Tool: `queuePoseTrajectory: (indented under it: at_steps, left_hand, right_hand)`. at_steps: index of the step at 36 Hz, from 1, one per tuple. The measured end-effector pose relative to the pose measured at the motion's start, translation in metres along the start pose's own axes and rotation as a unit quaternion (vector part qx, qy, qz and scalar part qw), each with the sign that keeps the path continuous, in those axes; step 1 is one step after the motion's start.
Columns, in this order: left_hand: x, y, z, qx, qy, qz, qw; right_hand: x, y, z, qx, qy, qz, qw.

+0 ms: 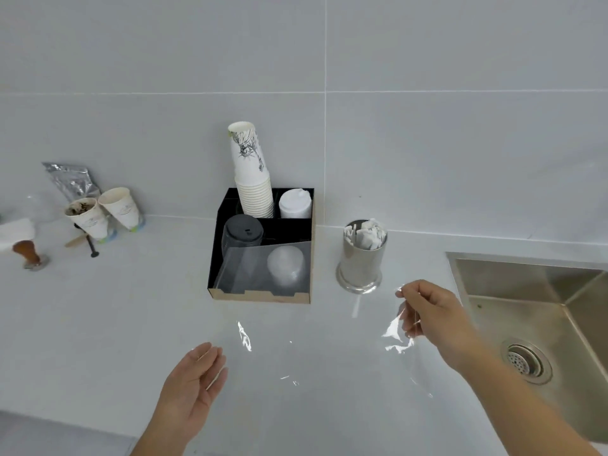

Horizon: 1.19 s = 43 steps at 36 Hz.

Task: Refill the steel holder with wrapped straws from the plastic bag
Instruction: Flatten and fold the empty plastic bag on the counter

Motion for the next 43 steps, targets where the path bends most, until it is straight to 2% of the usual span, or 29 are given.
queuePoseTrajectory:
  at_steps: [16,27,33,37,40,43]
  left_hand:
    - [-0.023,0.117,0.004,-0.121,0.045,-0.106,0.986]
    - [-0.04,0.152,-0.009,-0.208,0.009,-0.166,0.964]
    - [-0.048,0.149,-0.041,-0.385,-0.073,-0.191,0.9]
    - [-0.049,0.133,-0.071,-0.538,-0.195,-0.216,0.792]
    - [-0.053,0.102,-0.075,-0.574,-0.218,-0.164,0.772]
    - [-0.059,0.053,-0.063,-0.618,-0.238,-0.068,0.747]
  right_hand:
    - [0.031,-0.088,-0.103,0.035,-0.136,0.05,0.989]
    - [0.047,-0.124,-0.159,0.039,-0.223,0.044,0.973]
    - [0.042,-0.137,-0.166,0.055,-0.229,0.019,0.972]
    - [0.038,-0.143,-0.168,0.073,-0.219,0.001,0.973]
    - [0.034,-0.149,-0.169,0.078,-0.216,0.002,0.973]
    - [0.031,-0.152,-0.169,0.082,-0.213,0.001,0.974]
Point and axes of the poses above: each hand's wrist, its own x-axis away from the middle knuckle, its own y-axis out of the back of the hand, z = x × y, the point moved 10 cm from there along -x, towards the middle knuckle, and after that the axes turned 9 degrees about y, right-handed, at the moved point
